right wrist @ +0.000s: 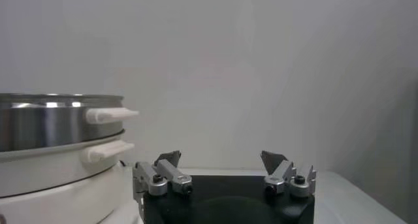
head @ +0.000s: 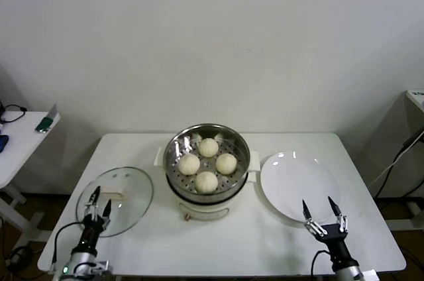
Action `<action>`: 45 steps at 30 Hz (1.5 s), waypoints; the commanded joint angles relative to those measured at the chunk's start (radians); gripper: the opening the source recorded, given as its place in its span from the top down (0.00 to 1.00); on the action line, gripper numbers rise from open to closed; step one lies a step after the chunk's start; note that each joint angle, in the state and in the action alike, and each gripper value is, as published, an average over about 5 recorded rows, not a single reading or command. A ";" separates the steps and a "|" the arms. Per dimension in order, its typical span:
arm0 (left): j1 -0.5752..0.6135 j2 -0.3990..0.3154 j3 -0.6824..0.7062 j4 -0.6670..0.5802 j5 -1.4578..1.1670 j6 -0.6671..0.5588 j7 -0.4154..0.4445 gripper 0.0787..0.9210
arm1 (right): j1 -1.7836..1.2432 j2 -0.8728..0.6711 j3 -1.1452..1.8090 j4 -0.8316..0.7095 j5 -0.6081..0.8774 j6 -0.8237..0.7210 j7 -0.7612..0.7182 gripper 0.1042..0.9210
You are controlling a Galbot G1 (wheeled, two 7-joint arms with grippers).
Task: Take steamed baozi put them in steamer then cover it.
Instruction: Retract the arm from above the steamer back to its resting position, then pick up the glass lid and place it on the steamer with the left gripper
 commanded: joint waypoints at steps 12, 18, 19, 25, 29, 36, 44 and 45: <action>-0.204 0.026 0.021 0.214 0.107 0.041 0.035 0.12 | -0.029 0.037 0.034 0.041 -0.008 0.011 0.005 0.12; -0.193 0.023 0.022 0.207 0.117 0.040 0.041 0.29 | -0.022 0.036 0.033 0.042 -0.010 0.007 0.008 0.12; -0.191 0.021 0.023 0.205 0.118 0.040 0.041 0.33 | -0.021 0.036 0.032 0.042 -0.010 0.006 0.008 0.12; -0.184 0.014 0.026 0.188 0.113 0.036 0.039 0.53 | -0.014 0.034 0.032 0.042 -0.014 0.000 0.011 0.12; -0.178 0.013 0.025 0.175 0.107 0.037 0.039 0.67 | -0.010 0.032 0.033 0.038 -0.015 -0.003 0.016 0.12; -0.143 0.040 0.024 0.052 0.008 0.067 0.077 0.89 | -0.001 0.029 0.037 0.035 -0.016 -0.010 0.023 0.12; -0.064 0.138 0.003 -0.260 -0.168 0.158 0.186 0.93 | 0.006 0.029 0.045 0.037 -0.028 -0.016 0.036 0.12; -0.057 0.155 0.001 -0.298 -0.193 0.185 0.206 0.93 | 0.008 0.029 0.046 0.036 -0.034 -0.019 0.040 0.12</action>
